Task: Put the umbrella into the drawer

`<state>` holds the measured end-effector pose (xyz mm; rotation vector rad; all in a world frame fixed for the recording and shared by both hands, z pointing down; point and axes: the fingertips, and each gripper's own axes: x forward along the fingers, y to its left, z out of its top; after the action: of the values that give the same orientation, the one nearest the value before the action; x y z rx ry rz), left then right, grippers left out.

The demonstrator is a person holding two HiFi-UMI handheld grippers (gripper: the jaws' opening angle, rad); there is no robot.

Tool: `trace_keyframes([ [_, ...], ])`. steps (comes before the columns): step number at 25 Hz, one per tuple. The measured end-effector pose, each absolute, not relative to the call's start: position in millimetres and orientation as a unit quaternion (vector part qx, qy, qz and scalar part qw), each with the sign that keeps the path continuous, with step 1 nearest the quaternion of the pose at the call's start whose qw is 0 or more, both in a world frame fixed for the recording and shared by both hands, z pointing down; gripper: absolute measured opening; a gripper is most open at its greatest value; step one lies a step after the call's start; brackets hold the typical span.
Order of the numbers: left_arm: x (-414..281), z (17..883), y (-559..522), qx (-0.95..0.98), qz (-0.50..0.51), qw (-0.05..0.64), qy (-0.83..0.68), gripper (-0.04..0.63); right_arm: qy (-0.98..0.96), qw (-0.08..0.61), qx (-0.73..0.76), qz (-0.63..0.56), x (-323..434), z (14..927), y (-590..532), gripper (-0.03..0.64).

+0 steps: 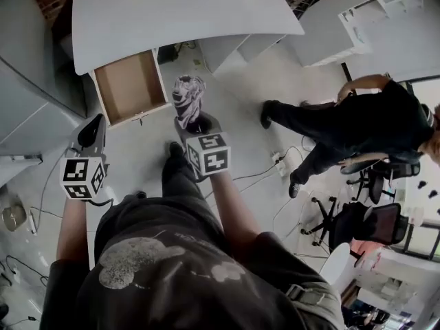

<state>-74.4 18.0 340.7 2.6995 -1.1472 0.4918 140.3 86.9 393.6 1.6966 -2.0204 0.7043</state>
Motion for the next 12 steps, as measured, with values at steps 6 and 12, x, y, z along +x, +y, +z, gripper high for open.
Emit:
trace_keyframes([
  [6, -30.7, 356.3, -20.5, 0.874, 0.183, 0.103, -0.439, 0.011, -0.768, 0.234, 0.54, 0.252, 179.1, 415.3, 22.9, 0.215],
  [12, -13.4, 368.4, -49.1, 0.831, 0.195, 0.127, -0.504, 0.011, -0.806, 0.268, 0.462, 0.255, 194.6, 440.2, -28.0, 0.216],
])
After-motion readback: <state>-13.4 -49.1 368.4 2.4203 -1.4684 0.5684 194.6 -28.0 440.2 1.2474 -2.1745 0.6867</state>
